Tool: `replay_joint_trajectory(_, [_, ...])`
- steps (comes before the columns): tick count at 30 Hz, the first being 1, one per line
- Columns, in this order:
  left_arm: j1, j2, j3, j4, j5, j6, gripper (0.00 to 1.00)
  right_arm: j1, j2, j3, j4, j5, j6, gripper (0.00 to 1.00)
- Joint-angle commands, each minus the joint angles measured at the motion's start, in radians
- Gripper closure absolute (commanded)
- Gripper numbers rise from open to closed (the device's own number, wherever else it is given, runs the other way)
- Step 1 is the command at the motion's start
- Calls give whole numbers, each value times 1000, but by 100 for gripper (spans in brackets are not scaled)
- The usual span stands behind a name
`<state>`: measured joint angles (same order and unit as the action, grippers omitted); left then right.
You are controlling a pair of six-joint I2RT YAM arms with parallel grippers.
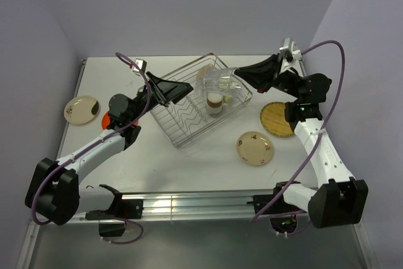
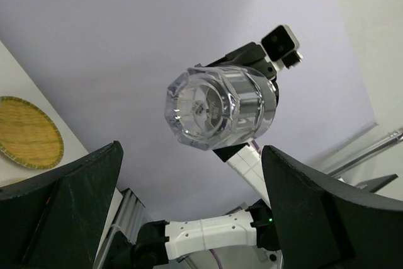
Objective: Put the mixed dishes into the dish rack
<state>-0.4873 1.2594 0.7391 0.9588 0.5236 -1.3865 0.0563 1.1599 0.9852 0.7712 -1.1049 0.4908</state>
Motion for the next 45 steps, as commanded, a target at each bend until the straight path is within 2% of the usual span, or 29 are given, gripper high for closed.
replay_joint_trajectory(1, [12,-25,6,121,101,-32,1,37,-63,-25,-18,-6,-171,100])
replay_joint_trajectory(13, [13,-9,52,179,331,-74,1,168,-121,-39,-29,11,-303,100])
replay_joint_trajectory(24, [13,-23,66,124,395,-58,1,263,-164,-37,-30,11,-336,100])
replay_joint_trajectory(28, [13,-17,72,142,420,-86,1,284,-181,-39,-55,59,-423,100])
replay_joint_trajectory(34, [13,8,63,274,402,-190,1,341,-206,-49,-101,155,-622,100])
replay_joint_trajectory(43, [13,95,80,570,334,-416,1,482,-255,-120,-121,232,-875,100])
replay_joint_trajectory(45, [13,97,89,587,325,-436,1,504,-267,-134,-127,249,-931,100])
